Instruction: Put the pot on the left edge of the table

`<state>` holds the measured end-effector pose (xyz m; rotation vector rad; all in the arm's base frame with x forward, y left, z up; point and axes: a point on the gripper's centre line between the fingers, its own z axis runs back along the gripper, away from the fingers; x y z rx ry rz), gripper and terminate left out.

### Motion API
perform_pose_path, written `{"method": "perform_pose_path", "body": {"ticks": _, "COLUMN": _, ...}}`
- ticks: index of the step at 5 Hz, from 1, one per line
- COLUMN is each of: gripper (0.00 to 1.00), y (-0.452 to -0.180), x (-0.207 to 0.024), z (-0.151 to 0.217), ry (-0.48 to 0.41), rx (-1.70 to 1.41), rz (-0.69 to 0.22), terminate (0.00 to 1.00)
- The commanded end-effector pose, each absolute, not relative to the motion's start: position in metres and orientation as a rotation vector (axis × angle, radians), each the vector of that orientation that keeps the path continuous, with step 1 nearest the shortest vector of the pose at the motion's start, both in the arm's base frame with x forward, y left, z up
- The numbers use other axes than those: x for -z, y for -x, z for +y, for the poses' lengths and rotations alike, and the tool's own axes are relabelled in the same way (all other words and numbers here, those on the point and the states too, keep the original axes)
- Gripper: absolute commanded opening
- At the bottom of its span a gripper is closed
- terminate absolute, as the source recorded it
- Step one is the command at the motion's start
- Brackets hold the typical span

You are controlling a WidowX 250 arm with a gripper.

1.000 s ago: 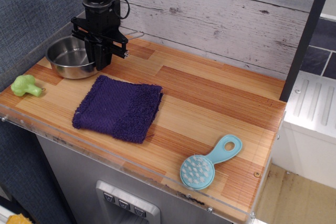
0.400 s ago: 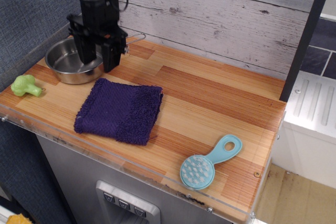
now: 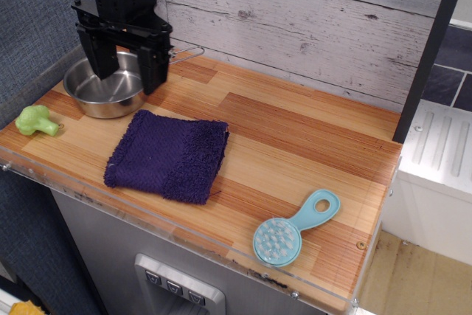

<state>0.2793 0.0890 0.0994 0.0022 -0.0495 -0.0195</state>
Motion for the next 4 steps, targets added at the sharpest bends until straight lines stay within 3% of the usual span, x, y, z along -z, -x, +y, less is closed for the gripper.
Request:
{"method": "perform_pose_path", "body": {"ticks": 1, "gripper": 1.0, "y": -0.2697, "x": -0.114, "z": 0.0748, "ry": -0.02, "rx": 0.008, "rz": -0.113, "terminate": 0.0}}
{"method": "perform_pose_path", "body": {"ticks": 3, "gripper": 1.0, "y": -0.2664, "x": -0.1182, "z": 0.0764, "ry": -0.029, "rx": -0.021, "rz": -0.14, "terminate": 0.0}}
{"method": "perform_pose_path", "body": {"ticks": 4, "gripper": 1.0, "y": -0.2664, "x": -0.1182, "z": 0.0764, "ry": -0.029, "rx": -0.021, "rz": -0.14, "terminate": 1.0}}
